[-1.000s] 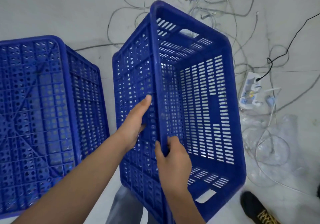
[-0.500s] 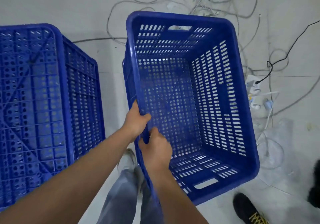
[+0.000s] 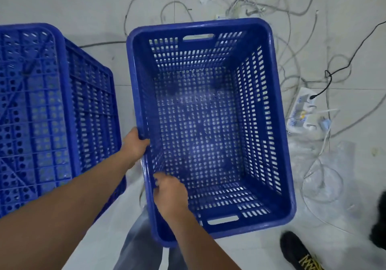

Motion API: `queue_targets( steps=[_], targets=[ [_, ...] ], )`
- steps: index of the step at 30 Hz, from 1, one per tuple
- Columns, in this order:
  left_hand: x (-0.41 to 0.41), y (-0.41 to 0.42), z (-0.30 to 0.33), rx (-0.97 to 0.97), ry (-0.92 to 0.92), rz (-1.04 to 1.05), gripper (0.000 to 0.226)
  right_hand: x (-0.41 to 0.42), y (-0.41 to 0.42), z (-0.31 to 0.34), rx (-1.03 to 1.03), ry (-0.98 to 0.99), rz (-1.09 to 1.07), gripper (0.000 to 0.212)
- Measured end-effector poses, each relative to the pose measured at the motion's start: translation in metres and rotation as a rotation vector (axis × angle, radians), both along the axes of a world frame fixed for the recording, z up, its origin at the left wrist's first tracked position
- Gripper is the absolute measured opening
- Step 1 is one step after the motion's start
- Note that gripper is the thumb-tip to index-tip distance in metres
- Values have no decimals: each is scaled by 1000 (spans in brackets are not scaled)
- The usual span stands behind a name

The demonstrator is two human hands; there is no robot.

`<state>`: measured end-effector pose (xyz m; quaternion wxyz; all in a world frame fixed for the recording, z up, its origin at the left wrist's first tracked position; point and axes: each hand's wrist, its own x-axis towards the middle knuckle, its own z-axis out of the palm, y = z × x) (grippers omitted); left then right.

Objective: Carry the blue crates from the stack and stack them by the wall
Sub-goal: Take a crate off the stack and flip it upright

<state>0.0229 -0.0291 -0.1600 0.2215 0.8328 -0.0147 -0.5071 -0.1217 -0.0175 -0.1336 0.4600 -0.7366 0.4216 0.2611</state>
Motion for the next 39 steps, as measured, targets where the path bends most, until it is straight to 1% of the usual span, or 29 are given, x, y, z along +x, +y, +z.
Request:
queue_targets(
  steps=[5, 7, 9, 10, 12, 13, 14, 15, 16, 18, 20, 22, 24, 27, 29, 33, 39],
  targets=[
    [7, -2, -1, 42, 14, -96, 39, -38, 4, -14, 134, 121, 56, 37],
    [10, -5, -1, 81, -34, -174, 41, -51, 5, -19, 190, 187, 102, 41],
    [13, -11, -1, 141, -131, -293, 48, -63, 7, -22, 241, 253, 150, 45],
    [14, -14, 0, 186, -202, -391, 57, -69, 9, -24, 263, 285, 175, 45],
    [16, -19, 0, 287, -404, -679, 85, -80, 11, -27, 280, 339, 228, 42],
    [17, -22, 1, 319, -507, -830, 95, -87, 12, -28, 283, 359, 249, 39],
    [19, -26, 1, 346, -585, -965, 100, -93, 12, -28, 291, 373, 266, 35],
    [22, -30, 1, 377, -630, -1074, 100, -100, 13, -28, 308, 386, 284, 34],
    [26, -33, -1, 405, -650, -1156, 97, -105, 15, -28, 326, 393, 304, 40],
    [35, -42, -1, 444, -668, -1275, 86, -115, 18, -30, 321, 389, 379, 64],
    [44, -49, 0, 462, -704, -1409, 73, -119, 24, -31, 290, 386, 477, 80],
    [51, -54, 0, 485, -729, -1621, 67, -118, 32, -30, 254, 392, 581, 86],
    [55, -55, -1, 505, -716, -1762, 67, -117, 40, -30, 188, 399, 684, 82],
    [58, -54, 2, 523, -706, -1828, 69, -115, 44, -36, 115, 433, 773, 56],
    [60, -54, 3, 524, -705, -1863, 72, -115, 44, -40, 106, 450, 791, 46],
    [63, -53, 6, 512, -703, -1891, 76, -116, 45, -44, 72, 450, 854, 43],
    [60, -45, 6, 518, -700, -1890, 76, -126, 48, -51, 48, 416, 815, 43]
  ],
)
